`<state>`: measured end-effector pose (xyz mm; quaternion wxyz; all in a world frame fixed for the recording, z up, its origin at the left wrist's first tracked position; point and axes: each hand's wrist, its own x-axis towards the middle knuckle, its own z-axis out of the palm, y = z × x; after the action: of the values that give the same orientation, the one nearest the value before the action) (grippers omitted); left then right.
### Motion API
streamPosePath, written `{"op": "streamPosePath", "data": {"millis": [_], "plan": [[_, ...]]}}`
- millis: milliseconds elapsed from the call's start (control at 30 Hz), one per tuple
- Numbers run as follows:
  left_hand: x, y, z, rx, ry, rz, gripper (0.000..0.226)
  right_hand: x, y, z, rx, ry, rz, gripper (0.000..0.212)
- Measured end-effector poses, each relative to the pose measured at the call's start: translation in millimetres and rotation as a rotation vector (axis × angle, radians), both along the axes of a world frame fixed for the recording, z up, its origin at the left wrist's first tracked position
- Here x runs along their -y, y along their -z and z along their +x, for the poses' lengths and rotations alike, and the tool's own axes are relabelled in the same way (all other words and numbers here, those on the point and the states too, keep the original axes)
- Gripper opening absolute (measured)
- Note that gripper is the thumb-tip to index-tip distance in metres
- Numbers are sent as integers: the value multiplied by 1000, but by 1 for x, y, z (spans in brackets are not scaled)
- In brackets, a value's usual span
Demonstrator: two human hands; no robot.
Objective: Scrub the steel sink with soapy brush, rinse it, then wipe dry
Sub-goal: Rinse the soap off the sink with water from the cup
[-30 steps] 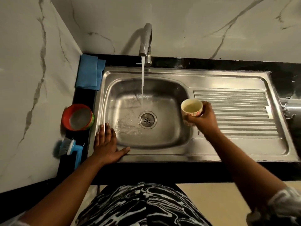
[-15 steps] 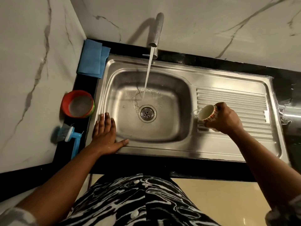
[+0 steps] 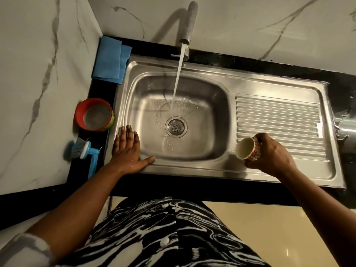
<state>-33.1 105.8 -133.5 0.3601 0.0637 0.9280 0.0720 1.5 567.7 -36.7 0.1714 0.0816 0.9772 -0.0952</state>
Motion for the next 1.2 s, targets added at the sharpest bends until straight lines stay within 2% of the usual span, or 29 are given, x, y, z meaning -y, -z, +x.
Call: {"op": "streamPosePath", "data": {"millis": [267,500,667,900,1067,1200], "plan": [[2,-2,1,-5,4,15,130,38,1,1,42,-209,24,98],[2,-4,1,-7,10,28,129,73,8,-13,-26,-257,-135,94],[3,-4,0,-5,13,29,129,94,13,-37,-81,-47,-345,94],[4,-7,-4,58,22,28,128,157,59,-118,-189,337,-778,93],[4,-11,-9,119,27,2,130,198,78,-172,-228,376,-899,93],[3,-11,-8,117,30,8,130,209,88,-189,-257,358,-909,93]]}}
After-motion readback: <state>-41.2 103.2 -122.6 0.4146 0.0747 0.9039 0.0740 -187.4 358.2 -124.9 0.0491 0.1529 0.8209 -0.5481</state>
